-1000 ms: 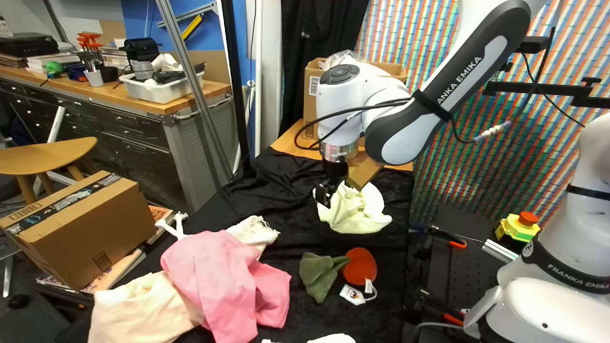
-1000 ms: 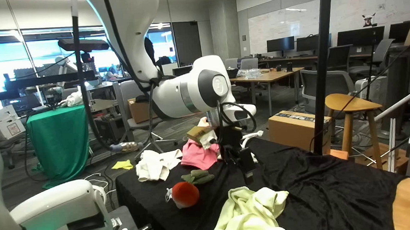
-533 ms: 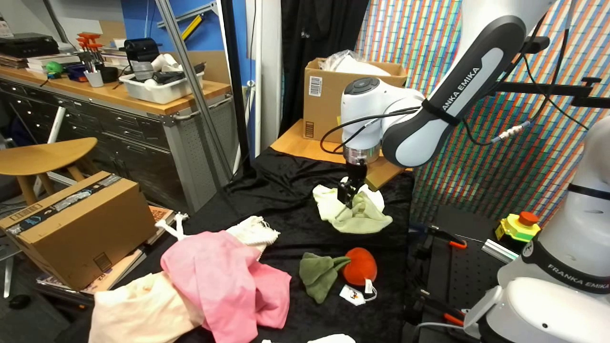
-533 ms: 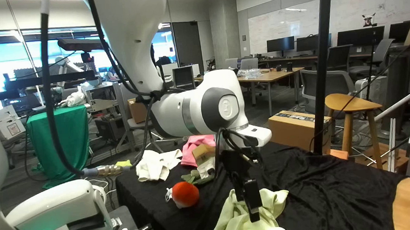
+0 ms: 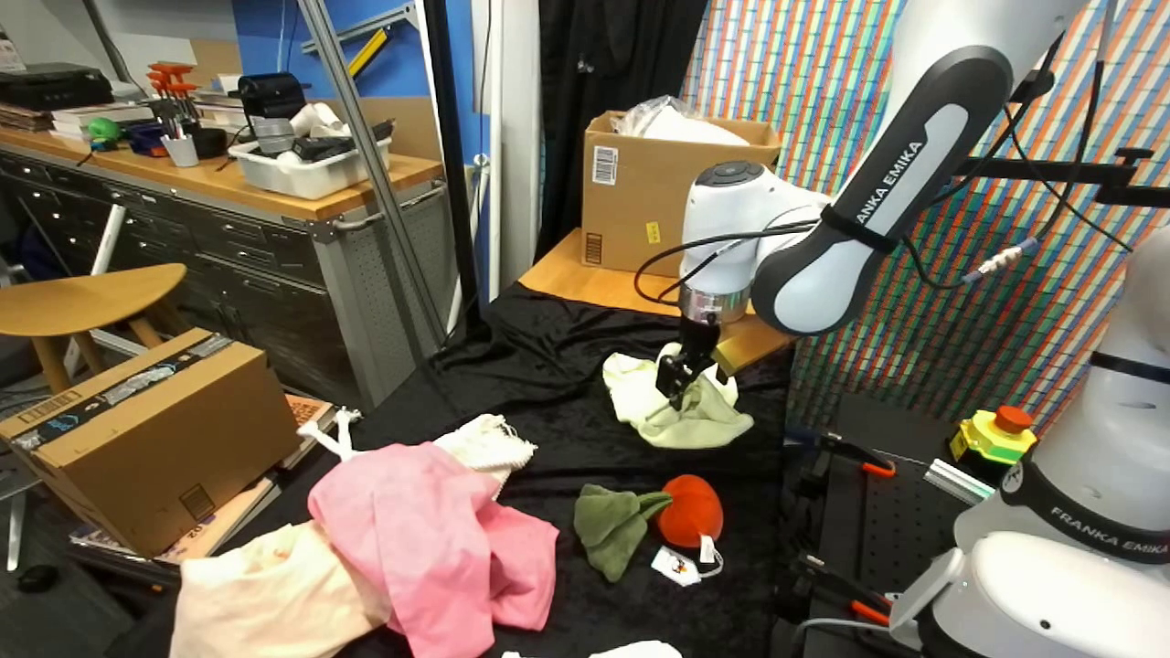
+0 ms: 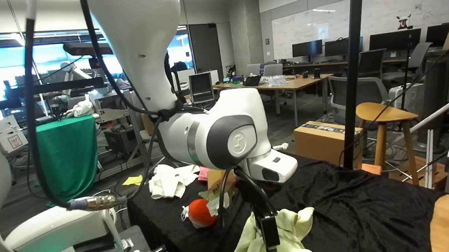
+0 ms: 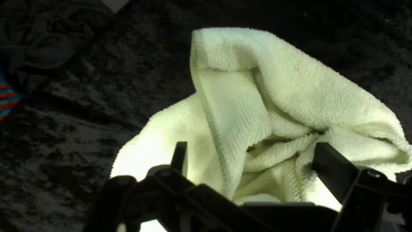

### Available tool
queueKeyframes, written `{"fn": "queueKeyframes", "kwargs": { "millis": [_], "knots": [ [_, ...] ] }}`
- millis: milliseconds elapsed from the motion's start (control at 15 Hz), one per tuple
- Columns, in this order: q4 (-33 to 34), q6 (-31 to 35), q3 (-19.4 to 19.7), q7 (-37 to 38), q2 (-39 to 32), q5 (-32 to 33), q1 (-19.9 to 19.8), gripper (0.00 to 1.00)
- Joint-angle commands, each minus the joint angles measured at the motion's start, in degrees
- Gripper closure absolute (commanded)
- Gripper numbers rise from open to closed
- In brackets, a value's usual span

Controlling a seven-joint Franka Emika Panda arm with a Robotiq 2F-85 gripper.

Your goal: Pick up the clothes and toy from the table and stack them on each other.

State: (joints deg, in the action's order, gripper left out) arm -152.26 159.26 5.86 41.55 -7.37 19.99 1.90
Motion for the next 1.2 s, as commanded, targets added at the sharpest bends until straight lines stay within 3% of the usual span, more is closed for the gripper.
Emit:
{"fn": "queueKeyframes", "kwargs": {
  "millis": [0, 267, 400, 1133],
  "knots": [
    [-3.10, 6.58, -1.32, -6.17, 1.26, -7.43, -0.58, 0.00],
    [-3.83, 9.76, -3.68, -13.03, 1.20, -16.51, 0.07, 0.00],
    [-3.69, 10.94, -3.67, -13.91, 0.94, -17.76, 0.94, 0.00],
    [-2.82, 17.55, 6.89, -1.11, -2.83, -6.30, 7.95, 0.00]
  ]
}}
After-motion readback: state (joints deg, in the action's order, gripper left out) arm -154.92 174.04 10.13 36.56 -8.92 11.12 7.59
